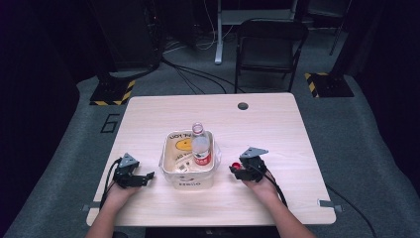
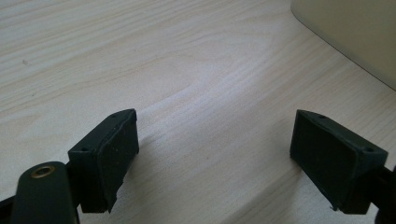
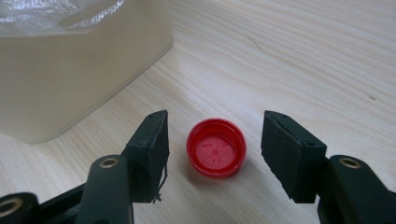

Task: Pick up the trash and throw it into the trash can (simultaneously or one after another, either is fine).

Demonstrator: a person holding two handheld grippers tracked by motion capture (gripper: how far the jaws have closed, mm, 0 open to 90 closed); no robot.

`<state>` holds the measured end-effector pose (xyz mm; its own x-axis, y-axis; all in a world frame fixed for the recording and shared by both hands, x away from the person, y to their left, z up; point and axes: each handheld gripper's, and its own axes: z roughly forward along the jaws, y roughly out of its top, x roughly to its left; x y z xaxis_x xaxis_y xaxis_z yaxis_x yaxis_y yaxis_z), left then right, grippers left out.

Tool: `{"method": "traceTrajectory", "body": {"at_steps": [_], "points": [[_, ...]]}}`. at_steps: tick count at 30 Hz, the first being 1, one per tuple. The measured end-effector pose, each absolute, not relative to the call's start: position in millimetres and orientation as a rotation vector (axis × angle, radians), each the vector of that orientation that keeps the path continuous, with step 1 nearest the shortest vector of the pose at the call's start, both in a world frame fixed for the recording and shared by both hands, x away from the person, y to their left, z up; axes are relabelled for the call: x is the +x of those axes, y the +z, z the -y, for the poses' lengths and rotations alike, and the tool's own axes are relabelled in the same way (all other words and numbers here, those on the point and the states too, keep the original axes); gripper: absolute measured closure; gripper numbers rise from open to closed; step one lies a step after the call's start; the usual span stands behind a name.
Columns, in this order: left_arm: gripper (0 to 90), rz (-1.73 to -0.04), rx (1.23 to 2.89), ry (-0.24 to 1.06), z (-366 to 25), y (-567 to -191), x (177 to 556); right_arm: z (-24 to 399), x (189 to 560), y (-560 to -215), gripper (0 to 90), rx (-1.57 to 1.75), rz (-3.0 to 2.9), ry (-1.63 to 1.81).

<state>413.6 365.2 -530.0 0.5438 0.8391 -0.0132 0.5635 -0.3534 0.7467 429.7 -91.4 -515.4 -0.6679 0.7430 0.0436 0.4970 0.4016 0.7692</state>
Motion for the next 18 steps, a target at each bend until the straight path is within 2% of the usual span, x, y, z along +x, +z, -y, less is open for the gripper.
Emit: {"method": "traceTrajectory", "body": {"at_steps": [6, 18], "points": [[15.3, -1.128, 2.061, 0.49, -365.2, -530.0, 413.6, 88.9, 430.3, -518.0, 42.1, 1.083, -2.369, 1.117], [15.3, -1.127, 2.061, 0.489, -365.3, -530.0, 413.6, 87.8, 431.3, -520.2, 50.8, 1.093, -2.375, 1.098]]}}
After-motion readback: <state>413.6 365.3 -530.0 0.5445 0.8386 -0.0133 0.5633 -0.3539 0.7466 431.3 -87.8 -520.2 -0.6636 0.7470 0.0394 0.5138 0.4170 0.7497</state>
